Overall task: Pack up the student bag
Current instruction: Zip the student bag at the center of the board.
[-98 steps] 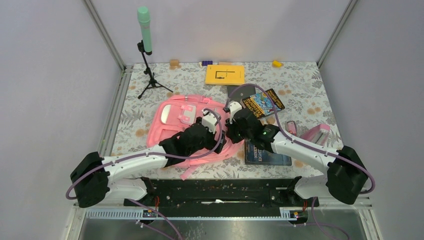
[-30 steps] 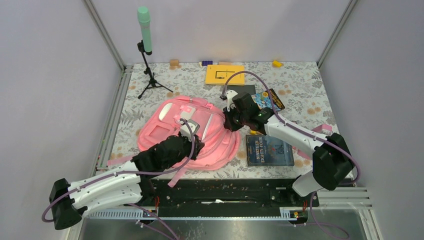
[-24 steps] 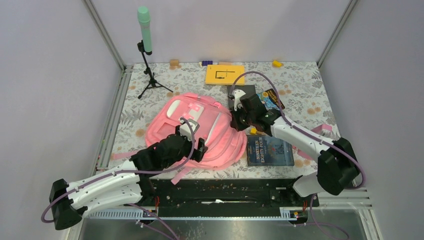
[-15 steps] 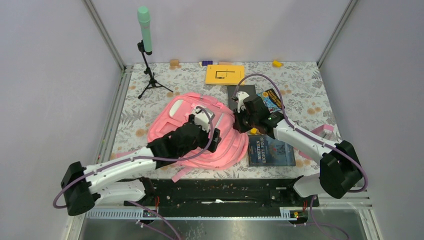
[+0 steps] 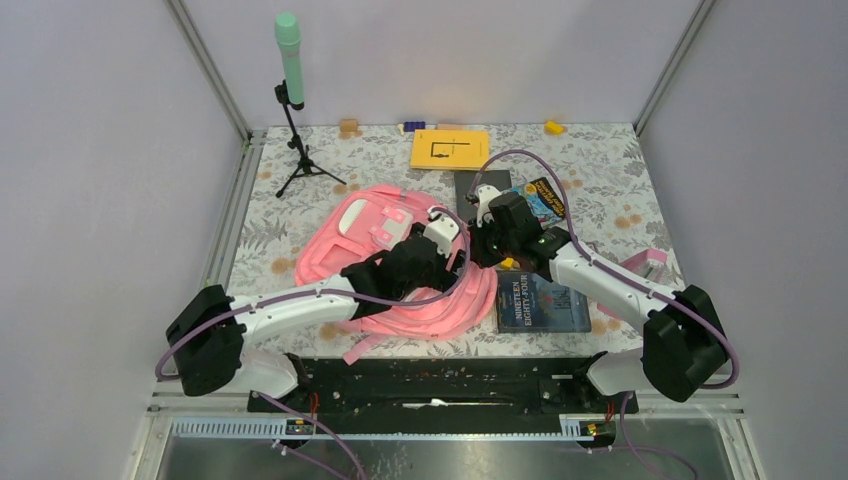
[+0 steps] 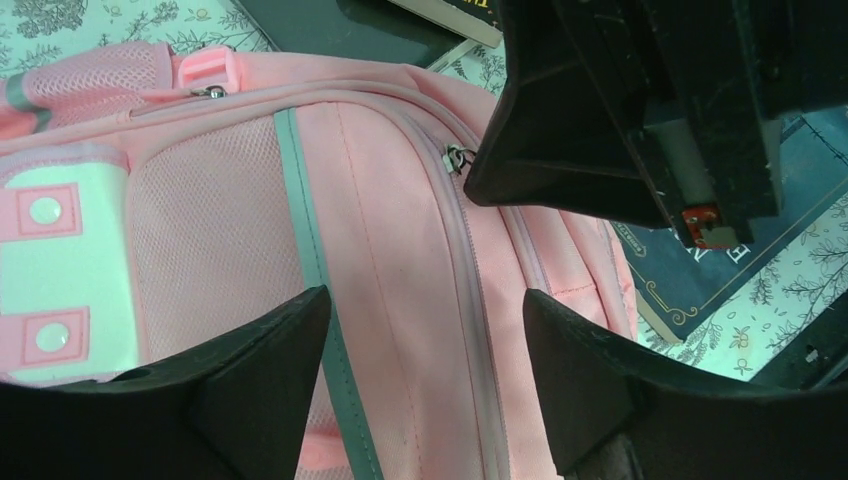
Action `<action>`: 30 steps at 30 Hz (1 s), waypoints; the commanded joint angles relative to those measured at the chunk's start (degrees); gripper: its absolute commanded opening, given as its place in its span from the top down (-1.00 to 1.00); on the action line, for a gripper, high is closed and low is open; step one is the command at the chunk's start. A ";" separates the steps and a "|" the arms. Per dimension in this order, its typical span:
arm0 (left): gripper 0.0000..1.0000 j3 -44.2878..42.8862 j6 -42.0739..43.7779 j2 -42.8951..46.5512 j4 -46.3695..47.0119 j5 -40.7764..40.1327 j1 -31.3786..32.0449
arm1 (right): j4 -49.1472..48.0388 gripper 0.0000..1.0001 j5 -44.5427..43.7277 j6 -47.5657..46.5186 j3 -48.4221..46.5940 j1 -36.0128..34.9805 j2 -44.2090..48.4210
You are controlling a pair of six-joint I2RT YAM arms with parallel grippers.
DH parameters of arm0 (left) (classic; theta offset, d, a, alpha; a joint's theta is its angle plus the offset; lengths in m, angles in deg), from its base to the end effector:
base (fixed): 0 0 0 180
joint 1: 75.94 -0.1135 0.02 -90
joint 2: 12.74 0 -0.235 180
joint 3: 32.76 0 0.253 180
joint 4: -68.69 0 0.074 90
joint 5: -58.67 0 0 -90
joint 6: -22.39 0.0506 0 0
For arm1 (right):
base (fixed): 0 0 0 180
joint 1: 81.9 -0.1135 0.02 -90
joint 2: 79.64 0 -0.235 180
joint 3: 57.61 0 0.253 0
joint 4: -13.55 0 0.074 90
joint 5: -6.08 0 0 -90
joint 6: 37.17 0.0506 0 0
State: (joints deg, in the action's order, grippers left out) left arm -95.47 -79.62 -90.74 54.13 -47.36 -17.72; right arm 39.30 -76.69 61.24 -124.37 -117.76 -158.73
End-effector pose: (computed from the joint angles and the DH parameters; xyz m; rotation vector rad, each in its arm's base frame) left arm 0.1812 -0.2660 0.2156 0.6650 1.9939 -0.4565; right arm 0.2560 0.1929 0.2136 -0.6112 2.2057 0.5536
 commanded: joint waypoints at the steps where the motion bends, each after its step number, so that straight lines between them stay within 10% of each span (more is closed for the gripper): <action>1: -0.44 -2.63 2.47 -1.33 5.30 -1.62 0.67 | -1.14 1.00 1.04 0.50 -0.28 0.15 2.66; 19: -0.08 -2.29 3.30 -7.52 4.99 -12.80 5.15 | -1.19 1.00 0.51 0.94 -0.72 0.10 2.63; 30: 1.00 -1.08 3.04 -6.64 4.54 -14.86 5.39 | -1.11 1.00 -0.02 0.39 -0.75 0.11 2.53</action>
State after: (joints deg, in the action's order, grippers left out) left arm -95.65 -76.67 -97.99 58.98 -59.51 -12.12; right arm 39.24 -76.72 61.78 -124.32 -117.76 -158.73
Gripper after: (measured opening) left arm 0.045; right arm 0.046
